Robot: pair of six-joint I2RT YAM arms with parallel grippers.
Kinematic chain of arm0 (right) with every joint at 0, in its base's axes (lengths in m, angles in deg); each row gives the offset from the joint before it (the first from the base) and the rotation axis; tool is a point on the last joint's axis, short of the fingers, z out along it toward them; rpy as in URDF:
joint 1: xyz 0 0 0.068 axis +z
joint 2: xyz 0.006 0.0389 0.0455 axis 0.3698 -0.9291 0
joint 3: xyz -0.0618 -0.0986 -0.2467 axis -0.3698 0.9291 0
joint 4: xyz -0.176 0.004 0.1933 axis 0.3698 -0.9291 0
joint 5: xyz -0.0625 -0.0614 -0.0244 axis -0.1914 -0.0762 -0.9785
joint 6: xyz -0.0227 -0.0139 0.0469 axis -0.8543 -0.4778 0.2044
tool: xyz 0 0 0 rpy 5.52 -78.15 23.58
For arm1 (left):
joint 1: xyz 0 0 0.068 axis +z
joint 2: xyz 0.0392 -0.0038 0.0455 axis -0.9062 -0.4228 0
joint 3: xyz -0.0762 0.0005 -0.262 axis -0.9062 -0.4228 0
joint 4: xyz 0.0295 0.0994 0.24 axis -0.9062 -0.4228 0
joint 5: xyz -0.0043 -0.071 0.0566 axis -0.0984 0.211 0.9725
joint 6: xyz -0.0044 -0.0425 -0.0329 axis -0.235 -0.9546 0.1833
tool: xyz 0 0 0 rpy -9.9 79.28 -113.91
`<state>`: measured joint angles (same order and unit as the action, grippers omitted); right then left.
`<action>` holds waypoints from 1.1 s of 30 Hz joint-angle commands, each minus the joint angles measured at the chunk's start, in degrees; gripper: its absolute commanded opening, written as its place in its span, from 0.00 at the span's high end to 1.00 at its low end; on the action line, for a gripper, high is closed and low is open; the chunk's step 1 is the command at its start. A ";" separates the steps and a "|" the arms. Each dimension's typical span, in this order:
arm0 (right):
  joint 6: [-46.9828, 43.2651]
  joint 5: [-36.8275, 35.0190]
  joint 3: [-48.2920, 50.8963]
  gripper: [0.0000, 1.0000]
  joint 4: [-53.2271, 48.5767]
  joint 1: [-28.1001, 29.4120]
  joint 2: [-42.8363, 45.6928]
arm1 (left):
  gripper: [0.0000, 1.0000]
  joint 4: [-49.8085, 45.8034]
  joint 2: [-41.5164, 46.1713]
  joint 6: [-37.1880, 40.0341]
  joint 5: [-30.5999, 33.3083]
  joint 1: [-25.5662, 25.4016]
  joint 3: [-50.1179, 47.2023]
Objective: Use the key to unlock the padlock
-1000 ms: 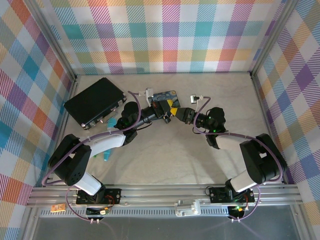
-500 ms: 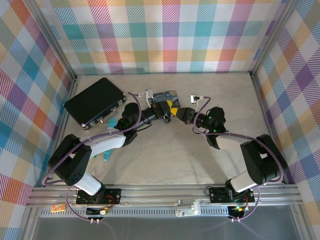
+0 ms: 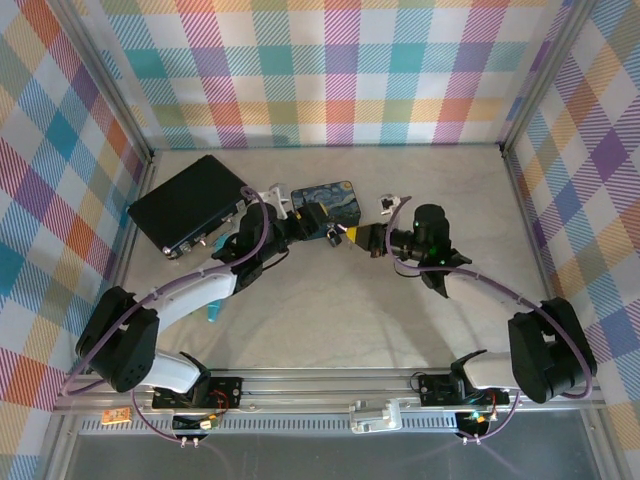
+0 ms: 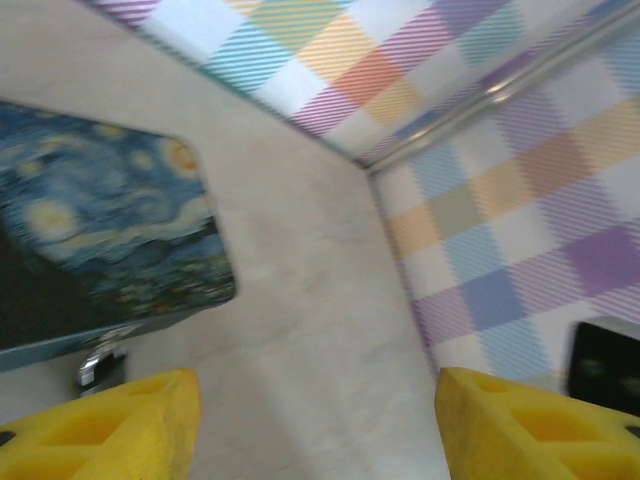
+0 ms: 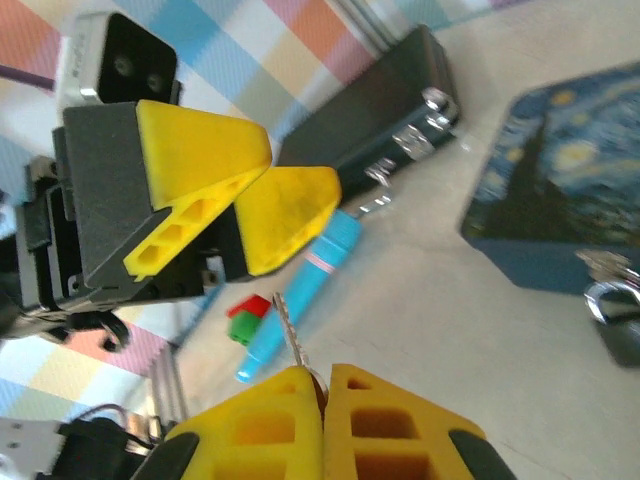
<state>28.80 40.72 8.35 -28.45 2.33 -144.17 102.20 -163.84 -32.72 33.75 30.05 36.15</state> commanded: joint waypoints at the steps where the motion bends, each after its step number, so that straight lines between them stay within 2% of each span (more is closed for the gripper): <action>1: -13.34 -7.15 -3.72 1.00 -21.71 -0.56 0.93 | 0.38 -12.54 -3.75 1.87 4.23 -0.06 2.09; 4: -17.51 -12.41 -5.24 1.00 -29.30 -0.91 0.56 | 0.39 -17.82 -8.54 1.75 8.14 -2.26 5.53; 7: -19.35 -16.68 -5.11 1.00 -32.06 -1.22 0.99 | 0.39 -22.08 -13.77 1.91 12.46 -4.44 10.31; 10: -18.81 -19.56 -5.17 1.00 -33.53 -2.26 1.17 | 0.39 -24.57 -19.39 0.95 13.78 -5.34 15.06; 16: -16.38 -19.57 -4.68 1.00 -34.18 -5.96 1.35 | 0.39 -28.75 -27.81 1.44 19.44 -7.04 23.85; 20: -15.85 -19.20 -3.58 1.00 -32.97 -6.97 2.66 | 0.38 -29.22 -30.87 1.99 23.30 -7.62 25.70; 24: -15.24 -19.10 -2.57 1.00 -31.12 -7.41 3.94 | 0.42 -23.53 -32.58 2.36 23.39 -8.47 24.41; 28: -14.88 -18.72 -2.50 1.00 -30.30 -7.77 4.15 | 0.45 -21.47 -35.20 2.98 25.49 -9.69 25.11; 33: -14.87 -16.99 -2.25 1.00 -29.79 -7.98 3.74 | 0.49 -20.30 -39.32 4.71 24.79 -10.03 27.87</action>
<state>13.28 22.01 5.16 -60.01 -5.25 -140.83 80.25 -201.04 -29.95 57.88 20.46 61.57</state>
